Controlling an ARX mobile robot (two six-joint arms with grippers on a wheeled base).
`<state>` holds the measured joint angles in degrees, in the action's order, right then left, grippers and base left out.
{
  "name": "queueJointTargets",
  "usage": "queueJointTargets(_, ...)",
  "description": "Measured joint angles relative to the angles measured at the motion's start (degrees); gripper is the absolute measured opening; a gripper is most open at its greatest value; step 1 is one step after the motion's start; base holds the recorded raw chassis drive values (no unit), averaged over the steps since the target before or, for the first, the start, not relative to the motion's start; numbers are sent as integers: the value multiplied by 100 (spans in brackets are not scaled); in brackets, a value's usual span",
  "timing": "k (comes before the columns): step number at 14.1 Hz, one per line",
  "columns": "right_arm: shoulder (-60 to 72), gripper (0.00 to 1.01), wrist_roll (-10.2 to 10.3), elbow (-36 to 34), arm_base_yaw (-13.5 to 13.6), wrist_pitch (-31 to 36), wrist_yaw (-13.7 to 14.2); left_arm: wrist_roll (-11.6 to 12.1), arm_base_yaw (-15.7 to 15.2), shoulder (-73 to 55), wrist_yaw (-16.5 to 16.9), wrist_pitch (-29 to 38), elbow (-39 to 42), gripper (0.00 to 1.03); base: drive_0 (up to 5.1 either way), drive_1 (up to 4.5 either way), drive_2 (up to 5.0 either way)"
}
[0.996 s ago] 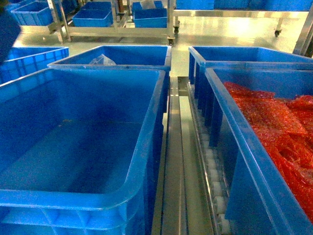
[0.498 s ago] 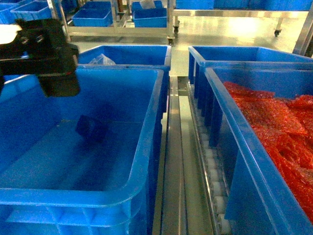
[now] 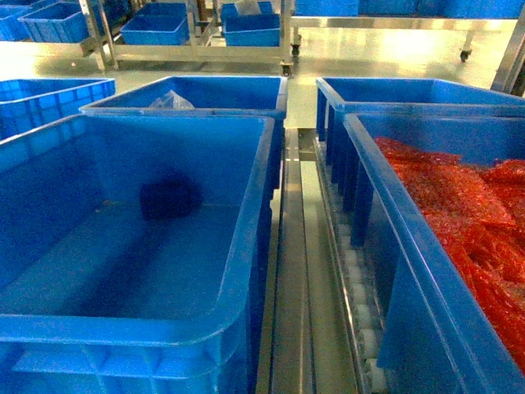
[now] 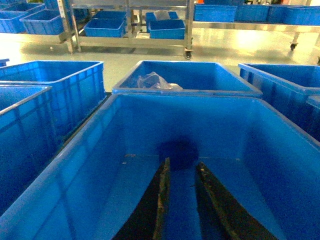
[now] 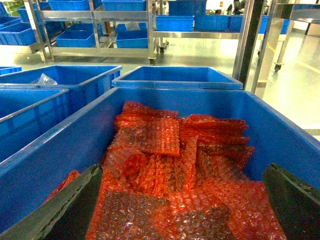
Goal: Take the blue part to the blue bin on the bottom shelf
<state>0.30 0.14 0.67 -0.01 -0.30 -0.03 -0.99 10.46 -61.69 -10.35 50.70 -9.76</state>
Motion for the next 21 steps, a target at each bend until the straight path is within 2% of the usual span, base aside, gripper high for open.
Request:
queueJointTargets(1,0,98,2,0,0,0,0,0,-101,212,66,-81,107,4,0,0,0)
queueJointTargets(2,0,98,2,0,0,0,0,2,-234,555,170,-238,254,2,0,0,0)
queueJointTargets(4,0,98,2,0,0,0,0,2,-345,960,341,-492,415,2,0,0,0)
queueJointTargets(5,0,98,2,0,0,0,0,2,-433,1073,424,-240,610,2,0,0,0)
queueJointTargets(7,0,98,2,0,0,0,0,2,-614,1364,592,-629,850,2,0,0,0)
queueJointTargets(8,0,98,0,0,0,0,-2,9,-1003,1777,994,-911,896,2,0,0,0)
queueJointTargets(9,0,98,2,0,0,0,4,2,-1078,2028,953,-1049,896,2,0,0,0)
queueJointTargets(15,0,98,2,0,0,0,2,4,-1040,3622,1032,-2551,909,2,0,0,0)
queueJointTargets(21,0,98,2,0,0,0,2,7,-1040,4666,1032,-3569,911,2,0,0,0)
